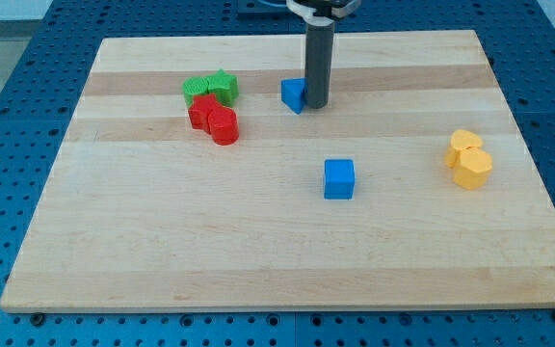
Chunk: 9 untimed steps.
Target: Move the blue triangle near to the green star
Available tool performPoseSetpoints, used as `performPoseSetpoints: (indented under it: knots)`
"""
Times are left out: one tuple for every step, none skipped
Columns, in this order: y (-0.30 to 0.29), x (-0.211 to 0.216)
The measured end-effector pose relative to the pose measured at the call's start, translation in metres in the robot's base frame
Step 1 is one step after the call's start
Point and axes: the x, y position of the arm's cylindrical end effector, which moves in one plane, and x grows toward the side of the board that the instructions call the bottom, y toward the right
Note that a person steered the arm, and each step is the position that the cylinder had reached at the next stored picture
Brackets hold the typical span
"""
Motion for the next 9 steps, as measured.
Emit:
performPoseSetpoints:
  knots:
    - [-0.018,0.0]
    - [-0.029,0.0]
    - [-0.034,0.0]
    - [-0.034,0.0]
    - [-0.036,0.0]
    - [-0.042,0.0]
    - [-0.037,0.0]
    - [-0.014,-0.011]
    - [-0.012,-0.033]
